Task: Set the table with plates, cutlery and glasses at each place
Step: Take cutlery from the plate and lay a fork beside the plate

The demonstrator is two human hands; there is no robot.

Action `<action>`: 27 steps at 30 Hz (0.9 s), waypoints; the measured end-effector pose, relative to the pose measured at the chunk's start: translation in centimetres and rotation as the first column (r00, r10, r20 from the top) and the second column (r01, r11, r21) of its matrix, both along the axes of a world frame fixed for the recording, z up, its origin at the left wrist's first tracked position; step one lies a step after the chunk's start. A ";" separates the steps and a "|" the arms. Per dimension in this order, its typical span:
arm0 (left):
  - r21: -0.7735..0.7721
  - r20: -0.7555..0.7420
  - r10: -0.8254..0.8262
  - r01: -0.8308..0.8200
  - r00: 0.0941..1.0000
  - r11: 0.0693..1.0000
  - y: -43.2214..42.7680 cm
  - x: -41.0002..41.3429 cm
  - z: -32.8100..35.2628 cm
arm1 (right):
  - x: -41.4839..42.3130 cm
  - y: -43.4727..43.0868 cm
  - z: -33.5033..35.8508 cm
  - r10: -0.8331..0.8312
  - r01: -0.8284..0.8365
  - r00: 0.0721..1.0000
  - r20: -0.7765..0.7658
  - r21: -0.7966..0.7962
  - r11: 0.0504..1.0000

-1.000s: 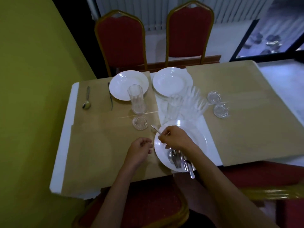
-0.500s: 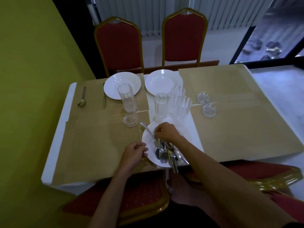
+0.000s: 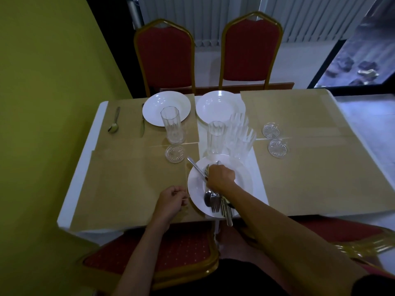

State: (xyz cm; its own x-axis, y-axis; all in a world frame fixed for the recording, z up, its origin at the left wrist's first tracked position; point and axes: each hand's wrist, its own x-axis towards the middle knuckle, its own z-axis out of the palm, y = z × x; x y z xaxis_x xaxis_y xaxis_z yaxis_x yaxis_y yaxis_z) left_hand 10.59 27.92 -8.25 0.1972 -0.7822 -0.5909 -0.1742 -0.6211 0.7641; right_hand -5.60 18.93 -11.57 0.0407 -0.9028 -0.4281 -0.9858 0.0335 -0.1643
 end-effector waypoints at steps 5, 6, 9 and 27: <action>-0.009 -0.010 -0.017 0.016 1.000 1.000 -0.4 -0.1 0.3 | -0.1 0.5 -0.5 -0.102 0.101 0.990 0.095 0.019 0.995; -0.011 -0.006 -0.020 0.020 1.000 1.000 -0.4 0.0 0.2 | 0.0 0.6 -0.6 -0.129 0.127 0.982 0.134 0.022 0.992; -0.022 0.024 -0.048 0.048 0.999 0.999 -0.7 0.2 0.1 | 0.0 0.9 -1.2 -0.198 0.197 0.949 0.245 0.028 0.980; -0.068 0.007 0.062 -0.062 0.998 0.996 -7.2 11.1 1.0 | 11.4 -1.1 3.5 -0.341 0.278 0.624 0.703 0.209 0.938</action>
State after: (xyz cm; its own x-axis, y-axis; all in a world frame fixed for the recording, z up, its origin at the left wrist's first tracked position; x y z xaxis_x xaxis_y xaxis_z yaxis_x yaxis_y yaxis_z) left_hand 21.73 20.70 -7.29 0.2515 -0.8065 -0.5351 -0.1439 -0.5779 0.8033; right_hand 5.82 17.80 -8.04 0.0874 -0.8883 -0.4508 -0.4861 0.3570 -0.7977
